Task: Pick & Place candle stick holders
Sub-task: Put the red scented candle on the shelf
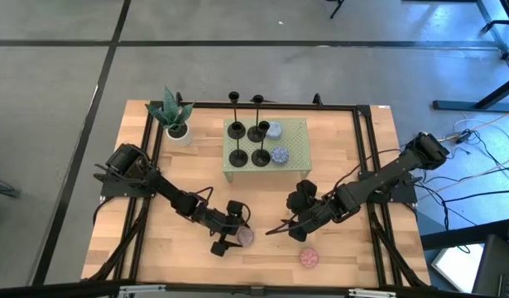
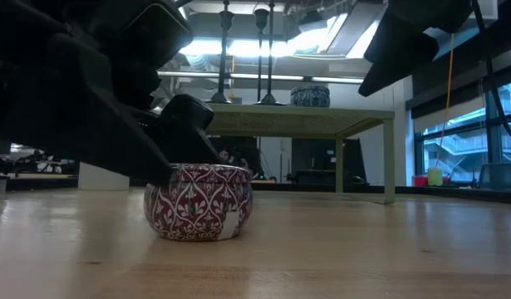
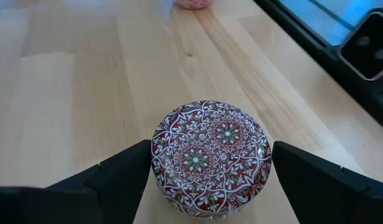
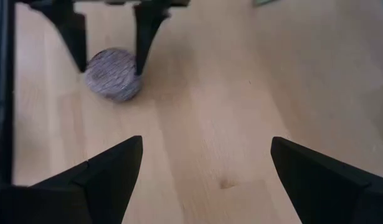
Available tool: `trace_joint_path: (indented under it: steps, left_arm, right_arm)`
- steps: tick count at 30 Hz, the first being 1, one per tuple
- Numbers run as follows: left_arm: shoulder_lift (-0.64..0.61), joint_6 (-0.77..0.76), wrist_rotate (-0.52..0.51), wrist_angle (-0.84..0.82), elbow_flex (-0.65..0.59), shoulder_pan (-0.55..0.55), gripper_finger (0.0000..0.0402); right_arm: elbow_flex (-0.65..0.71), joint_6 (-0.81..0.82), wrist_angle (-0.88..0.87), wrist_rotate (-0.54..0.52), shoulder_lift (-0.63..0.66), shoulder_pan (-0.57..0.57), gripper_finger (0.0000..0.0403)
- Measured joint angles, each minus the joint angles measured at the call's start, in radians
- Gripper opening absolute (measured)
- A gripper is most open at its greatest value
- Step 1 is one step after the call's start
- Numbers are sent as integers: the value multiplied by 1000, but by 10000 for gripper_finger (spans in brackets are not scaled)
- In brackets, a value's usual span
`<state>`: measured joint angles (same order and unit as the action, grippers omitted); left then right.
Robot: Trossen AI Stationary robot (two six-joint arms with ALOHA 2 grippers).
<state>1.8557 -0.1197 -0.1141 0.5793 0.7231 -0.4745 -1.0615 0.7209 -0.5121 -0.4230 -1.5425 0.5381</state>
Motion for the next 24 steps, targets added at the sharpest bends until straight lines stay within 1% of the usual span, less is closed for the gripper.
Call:
trace_joint_path:
  steps: [3, 7, 15, 21, 24]
  left_arm:
    - [0, 0, 32, 0, 0, 6, 324]
    - [0, -4, 32, 0, 0, 14, 322]
    - [0, 0, 35, 0, 0, 36, 320]
    - [0, 0, 35, 1, 0, 37, 292]
    - [0, -7, 31, 8, 0, 42, 283]
  right_arm:
    - [0, 0, 0, -36, 0, 0, 358]
    - [0, 1, 0, -64, 0, 0, 358]
    - [0, 0, 4, -67, 0, -1, 358]
    - [0, -2, 4, -67, 0, -1, 358]
    - [0, 23, 5, -67, 0, -1, 358]
